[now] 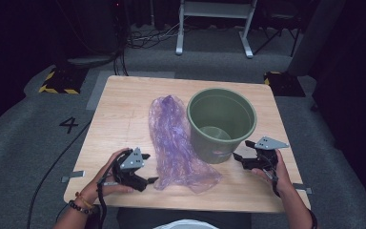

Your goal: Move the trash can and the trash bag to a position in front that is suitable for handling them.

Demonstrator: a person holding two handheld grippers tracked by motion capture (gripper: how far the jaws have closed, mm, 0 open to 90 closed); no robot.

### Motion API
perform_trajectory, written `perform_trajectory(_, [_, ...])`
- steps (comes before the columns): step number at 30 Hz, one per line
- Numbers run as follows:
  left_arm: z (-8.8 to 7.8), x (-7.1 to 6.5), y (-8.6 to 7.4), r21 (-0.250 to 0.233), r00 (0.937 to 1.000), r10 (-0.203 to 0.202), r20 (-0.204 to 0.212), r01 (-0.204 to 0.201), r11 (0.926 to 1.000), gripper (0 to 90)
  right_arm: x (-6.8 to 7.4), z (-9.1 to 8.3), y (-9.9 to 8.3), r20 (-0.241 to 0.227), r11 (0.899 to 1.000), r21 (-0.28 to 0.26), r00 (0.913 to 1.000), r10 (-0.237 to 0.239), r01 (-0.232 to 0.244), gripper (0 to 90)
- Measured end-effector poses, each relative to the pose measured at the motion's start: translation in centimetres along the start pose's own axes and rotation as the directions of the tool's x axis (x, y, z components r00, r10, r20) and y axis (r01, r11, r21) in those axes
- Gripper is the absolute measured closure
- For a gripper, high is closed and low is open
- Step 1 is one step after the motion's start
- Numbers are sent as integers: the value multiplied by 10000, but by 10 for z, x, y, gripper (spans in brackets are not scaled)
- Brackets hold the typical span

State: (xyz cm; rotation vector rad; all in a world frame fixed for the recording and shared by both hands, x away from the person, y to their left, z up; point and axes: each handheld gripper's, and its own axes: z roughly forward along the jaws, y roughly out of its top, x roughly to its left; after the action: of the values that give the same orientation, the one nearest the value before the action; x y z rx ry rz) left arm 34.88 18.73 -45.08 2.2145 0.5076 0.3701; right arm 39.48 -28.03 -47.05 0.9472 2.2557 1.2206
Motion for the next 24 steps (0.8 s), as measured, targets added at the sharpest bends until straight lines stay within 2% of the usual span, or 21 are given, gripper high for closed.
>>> perform_trajectory(1, [3,10,-1,-32,9998,180,-119,-181,9998,152,0,1,0,29,10000,3,10000,-17,17,233])
perform_trajectory(2, [6,18,-1,27,9994,140,-307,-139,9999,167,-1,2,1,57,10000,28,10000,-43,43,233])
perform_trajectory(3, [10,25,-1,-28,9990,-137,-424,136,9999,161,-2,4,2,158,10000,21,9999,-62,62,235])
perform_trajectory(5, [18,38,-2,-39,9968,-236,-766,234,9997,162,-3,5,2,173,10000,40,9998,-32,32,237])
perform_trajectory(7, [24,49,-1,-221,9961,-639,-606,627,9978,160,-5,7,2,161,10000,39,9999,56,-57,239])
perform_trajectory(9, [31,58,0,-488,9916,-1062,-734,1028,9935,180,-7,10,1,143,9999,16,9998,150,-150,246])
perform_trajectory(11, [41,64,2,-748,9857,-1542,-679,1491,9860,192,-7,12,2,105,9999,-4,9999,114,-114,247])
perform_trajectory(13, [50,68,6,-815,9816,-1737,-797,1673,9825,216,-6,14,2,75,10000,9,9999,69,-69,247])
perform_trajectory(14, [55,70,8,-830,9805,-1831,-719,1770,9807,222,-4,15,2,60,10000,-5,10000,40,-40,247])
perform_trajectory(17, [70,72,12,-306,9840,-1617,-746,1598,9867,258,2,15,0,-59,10000,-74,10000,-5,4,248])
perform_trajectory(19, [79,74,11,99,9850,-1648,-510,1655,9862,331,6,15,0,-222,9999,-75,9997,-117,115,245])
perform_trajectory(24, [85,73,4,856,9860,-1667,-40,1664,9823,409,18,16,4,-446,9989,-204,9980,-440,431,243])
